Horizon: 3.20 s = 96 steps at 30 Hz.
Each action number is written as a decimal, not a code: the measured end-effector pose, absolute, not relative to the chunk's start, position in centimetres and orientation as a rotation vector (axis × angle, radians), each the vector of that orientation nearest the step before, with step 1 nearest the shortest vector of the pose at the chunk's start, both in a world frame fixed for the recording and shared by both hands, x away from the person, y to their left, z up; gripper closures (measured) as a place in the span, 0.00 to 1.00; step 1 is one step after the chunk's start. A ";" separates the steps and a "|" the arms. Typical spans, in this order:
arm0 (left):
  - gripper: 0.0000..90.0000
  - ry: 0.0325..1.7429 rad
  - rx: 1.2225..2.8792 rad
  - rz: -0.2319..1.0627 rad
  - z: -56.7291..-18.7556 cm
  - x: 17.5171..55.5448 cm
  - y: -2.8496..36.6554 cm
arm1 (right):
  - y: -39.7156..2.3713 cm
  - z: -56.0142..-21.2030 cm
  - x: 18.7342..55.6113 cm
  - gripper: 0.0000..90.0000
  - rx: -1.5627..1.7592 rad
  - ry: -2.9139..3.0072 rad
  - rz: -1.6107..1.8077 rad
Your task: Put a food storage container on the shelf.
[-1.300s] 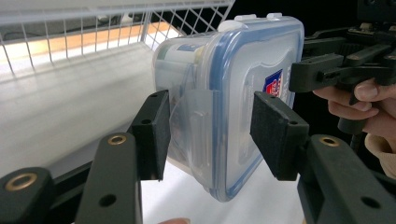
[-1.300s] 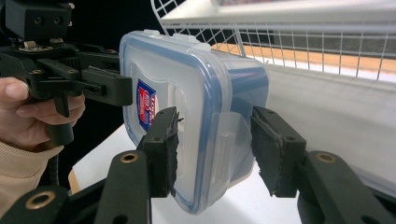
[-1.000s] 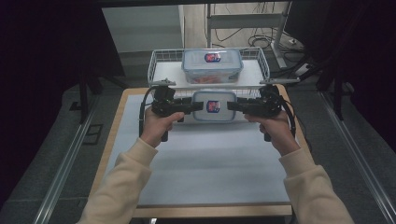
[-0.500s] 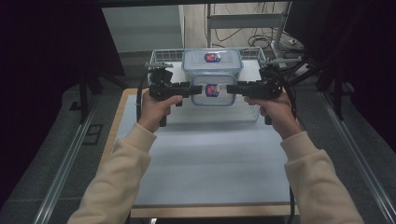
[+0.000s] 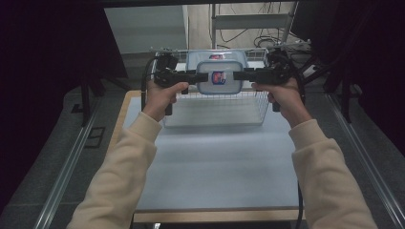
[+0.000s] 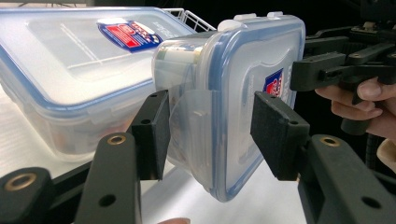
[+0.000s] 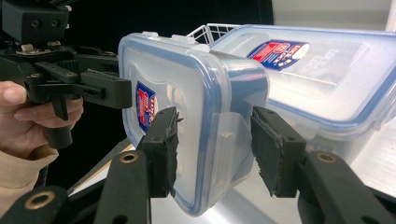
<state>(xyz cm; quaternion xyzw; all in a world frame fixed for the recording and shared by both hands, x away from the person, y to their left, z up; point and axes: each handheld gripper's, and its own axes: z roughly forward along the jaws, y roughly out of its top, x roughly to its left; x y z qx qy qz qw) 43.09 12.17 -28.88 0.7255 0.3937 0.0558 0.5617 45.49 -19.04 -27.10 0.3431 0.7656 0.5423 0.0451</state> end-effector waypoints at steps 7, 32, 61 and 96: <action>0.54 0.926 1.710 0.143 -27.8 44.3 12.0 | -19.2 -26.3 46.7 0.58 1.055 2.327 1.676; 0.54 0.999 1.665 0.091 -26.3 51.2 12.5 | -18.6 -24.3 54.2 0.58 1.131 2.346 1.690; 0.35 1.140 1.568 0.026 -27.7 53.6 12.9 | -18.6 -26.5 56.3 0.47 1.386 2.254 1.776; 0.99 1.027 1.710 0.089 -29.1 49.6 10.7 | -21.1 -26.6 52.1 0.46 1.341 2.224 1.790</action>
